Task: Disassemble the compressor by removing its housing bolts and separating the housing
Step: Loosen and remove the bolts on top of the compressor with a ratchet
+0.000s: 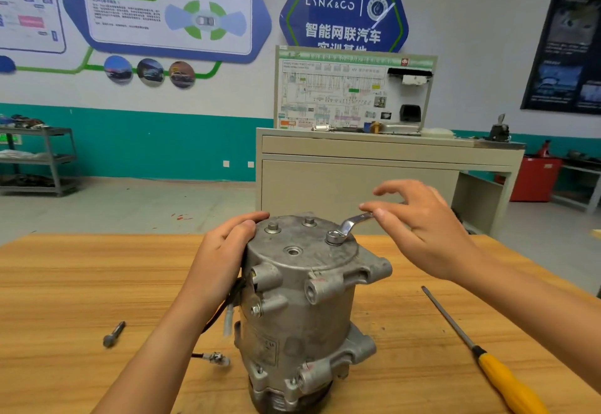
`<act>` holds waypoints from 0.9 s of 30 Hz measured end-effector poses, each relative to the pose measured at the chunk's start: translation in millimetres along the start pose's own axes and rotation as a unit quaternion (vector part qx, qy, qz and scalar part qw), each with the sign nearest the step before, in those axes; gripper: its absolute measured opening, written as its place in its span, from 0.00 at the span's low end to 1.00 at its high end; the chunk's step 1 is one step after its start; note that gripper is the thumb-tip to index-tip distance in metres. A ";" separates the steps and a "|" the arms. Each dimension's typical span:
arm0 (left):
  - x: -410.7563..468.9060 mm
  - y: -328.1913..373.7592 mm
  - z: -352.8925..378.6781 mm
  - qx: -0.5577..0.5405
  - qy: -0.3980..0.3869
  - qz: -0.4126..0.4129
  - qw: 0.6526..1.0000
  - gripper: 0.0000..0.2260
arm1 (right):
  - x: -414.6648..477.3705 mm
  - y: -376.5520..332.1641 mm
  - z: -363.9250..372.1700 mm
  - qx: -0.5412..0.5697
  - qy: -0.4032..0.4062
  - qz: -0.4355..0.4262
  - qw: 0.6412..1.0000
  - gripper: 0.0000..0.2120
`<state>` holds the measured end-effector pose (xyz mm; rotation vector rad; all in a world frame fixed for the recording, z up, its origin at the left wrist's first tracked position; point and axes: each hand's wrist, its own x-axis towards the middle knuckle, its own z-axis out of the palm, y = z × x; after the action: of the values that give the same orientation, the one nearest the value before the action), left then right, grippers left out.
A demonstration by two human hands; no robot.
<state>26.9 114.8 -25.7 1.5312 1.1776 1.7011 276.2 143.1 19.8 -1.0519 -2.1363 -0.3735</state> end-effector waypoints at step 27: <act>-66.4 -5.1 2.9 0.037 0.106 0.051 0.992 0.15 | 80.9 -177.9 24.2 -0.037 -0.250 0.012 0.967 0.18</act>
<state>41.6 60.9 -62.0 1.5062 1.3009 1.9466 93.0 90.8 69.4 -1.3223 -2.5634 -0.1866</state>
